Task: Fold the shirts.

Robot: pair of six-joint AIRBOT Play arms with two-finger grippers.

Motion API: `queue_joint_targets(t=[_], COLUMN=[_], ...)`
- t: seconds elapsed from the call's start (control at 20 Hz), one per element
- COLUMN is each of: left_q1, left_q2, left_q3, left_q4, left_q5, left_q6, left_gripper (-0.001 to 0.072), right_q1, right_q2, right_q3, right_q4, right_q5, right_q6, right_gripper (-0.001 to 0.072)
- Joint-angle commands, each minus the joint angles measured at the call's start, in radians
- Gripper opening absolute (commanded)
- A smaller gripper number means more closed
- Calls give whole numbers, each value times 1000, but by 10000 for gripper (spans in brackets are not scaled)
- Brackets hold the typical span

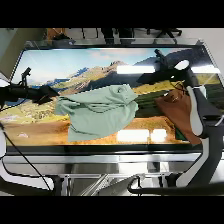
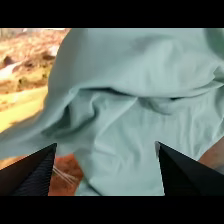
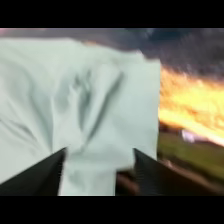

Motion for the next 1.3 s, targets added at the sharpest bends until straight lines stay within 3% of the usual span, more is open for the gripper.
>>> queue_joint_targets(t=[0.0,0.25,0.55,0.6,0.7,0.75,0.8,0.85,0.9,1.05,1.25], left_q1=[33,-15,-139,-163,-206,-231,-254,-271,-282,-284,-241], left_q2=[127,275,284,284,284,284,284,284,285,360,612], left_q3=[-219,-677,-829,-829,-829,-829,-829,-822,-801,-631,-42], left_q4=[45,45,40,37,6,0,-1,0,-4,-47,-91], left_q5=[-40,115,287,311,351,372,389,391,382,282,184], left_q6=[-18,0,13,9,10,10,10,10,13,13,-43], left_gripper=[706,706,706,706,704,586,351,39,13,9,9], right_q1=[-28,10,75,89,118,131,142,151,151,135,74], right_q2=[33,32,-20,-30,-48,-56,-59,-57,-50,36,273], right_q3=[-65,-281,-306,-306,-306,-306,-306,-305,-300,-208,184], right_q4=[-114,-111,-89,-84,-56,-28,-5,24,63,131,196], right_q5=[174,114,42,18,-6,0,10,26,50,116,84], right_q6=[63,2,-17,-16,-30,-51,-69,-83,-96,-94,-92], right_gripper=[614,614,612,592,454,385,218,69,21,19,19])
